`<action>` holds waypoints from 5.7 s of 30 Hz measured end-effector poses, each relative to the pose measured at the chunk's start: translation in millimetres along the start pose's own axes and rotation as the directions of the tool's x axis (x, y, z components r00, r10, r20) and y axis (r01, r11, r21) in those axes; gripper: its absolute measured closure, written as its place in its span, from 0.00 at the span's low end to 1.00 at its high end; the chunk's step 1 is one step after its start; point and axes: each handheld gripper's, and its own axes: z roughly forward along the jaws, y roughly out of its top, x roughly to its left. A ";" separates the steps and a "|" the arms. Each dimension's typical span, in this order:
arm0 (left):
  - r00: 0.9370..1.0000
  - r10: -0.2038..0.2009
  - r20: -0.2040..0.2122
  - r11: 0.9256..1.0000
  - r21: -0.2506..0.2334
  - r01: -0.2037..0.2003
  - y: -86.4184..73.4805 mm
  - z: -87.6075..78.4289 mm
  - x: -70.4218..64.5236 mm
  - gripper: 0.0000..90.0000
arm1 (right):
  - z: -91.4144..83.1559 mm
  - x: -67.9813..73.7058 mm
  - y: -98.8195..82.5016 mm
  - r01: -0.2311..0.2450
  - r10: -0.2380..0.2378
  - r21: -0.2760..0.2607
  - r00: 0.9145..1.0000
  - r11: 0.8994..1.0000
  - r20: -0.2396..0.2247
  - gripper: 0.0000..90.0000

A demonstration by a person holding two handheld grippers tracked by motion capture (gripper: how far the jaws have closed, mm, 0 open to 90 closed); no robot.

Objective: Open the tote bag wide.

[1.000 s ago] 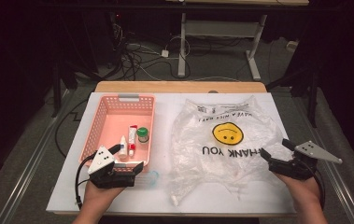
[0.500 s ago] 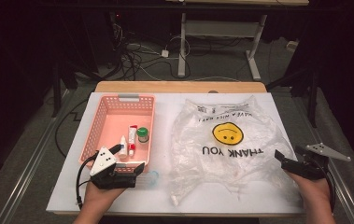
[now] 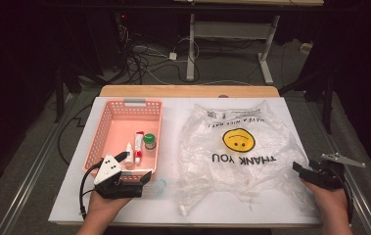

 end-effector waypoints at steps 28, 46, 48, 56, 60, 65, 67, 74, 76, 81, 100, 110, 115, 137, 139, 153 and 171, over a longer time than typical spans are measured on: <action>0.999 -0.033 -0.008 0.999 0.008 0.033 -2.0 -4.9 1.8 0.00 | -28.2 46.7 -17.3 0.202 -0.200 0.013 0.976 0.979 -0.090 0.99; 0.999 -0.034 0.013 0.998 0.047 0.033 -3.7 -6.6 -2.2 0.00 | -53.0 92.3 -49.8 0.260 -0.250 0.009 0.938 0.966 -0.239 0.85; 0.999 -0.030 0.026 0.998 0.048 0.028 -3.6 -7.2 -3.9 0.00 | -56.5 89.3 -46.0 0.236 -0.233 -0.012 0.945 0.972 -0.232 0.75; 0.999 -0.030 0.020 0.999 0.036 0.029 -2.0 -8.0 -0.9 0.00 | -74.7 72.7 -20.1 0.189 -0.221 -0.162 0.952 0.969 -0.213 0.57; 1.000 -0.022 0.002 0.999 0.028 0.022 -1.8 -8.7 0.0 0.00 | -74.4 67.1 -1.9 0.165 -0.207 -0.200 0.956 0.966 -0.209 0.55; 0.999 -0.052 0.005 0.997 0.049 0.051 -2.3 -9.5 4.6 0.00 | -51.7 60.3 16.6 0.190 -0.220 -0.171 0.960 0.967 -0.176 0.53; 0.998 -0.059 0.020 0.996 0.074 0.058 -2.5 -9.2 5.9 0.00 | -26.2 49.9 31.6 0.176 -0.197 -0.146 0.969 0.974 -0.150 0.48; 0.996 -0.089 0.014 0.994 0.072 0.088 -5.1 -6.9 8.8 0.00 | 29.3 32.1 65.4 0.131 -0.142 -0.096 0.983 0.987 -0.118 0.41; 0.997 -0.078 0.002 0.994 0.079 0.077 -6.1 -6.3 9.0 0.00 | 56.4 25.6 83.0 0.125 -0.130 -0.050 0.984 0.991 -0.125 0.44; 0.998 -0.066 0.000 0.995 0.072 0.066 -3.6 -7.6 7.6 0.00 | 86.6 17.7 101.7 0.115 -0.116 -0.020 0.984 0.993 -0.136 0.42; 1.000 0.002 0.010 0.995 0.102 -0.003 -3.2 -1.0 -2.3 0.00 | 109.1 25.0 81.3 0.243 -0.208 0.083 0.929 0.966 -0.307 0.96; 1.000 -0.027 0.015 0.998 0.065 0.026 -2.6 -5.7 1.2 0.00 | 96.4 28.4 86.4 0.258 -0.248 0.020 0.945 0.966 -0.213 1.00; 1.000 -0.026 0.018 0.998 0.063 0.025 -2.6 -5.9 4.4 0.00 | 94.6 12.5 91.2 0.190 -0.191 -0.015 0.973 0.982 -0.130 1.00; 0.999 -0.006 0.043 0.999 0.032 0.005 1.3 -11.1 7.0 0.00 | 59.7 -40.9 70.2 0.031 -0.023 -0.066 0.993 0.997 0.117 1.00; 0.999 -0.017 0.048 0.999 0.030 0.015 0.8 -9.9 7.7 0.00 | 47.4 -33.4 54.7 0.062 -0.055 -0.065 0.993 0.996 0.101 1.00; 0.997 -0.043 0.062 0.999 0.021 0.041 -2.7 -8.9 9.3 0.00 | 11.1 -10.1 17.0 0.138 -0.139 -0.055 0.990 0.989 -0.021 0.71; 0.998 -0.028 0.059 0.998 0.059 0.024 -10.9 -12.3 1.5 0.00 | -41.7 33.9 -7.1 0.209 -0.245 -0.227 0.958 0.951 -0.146 0.21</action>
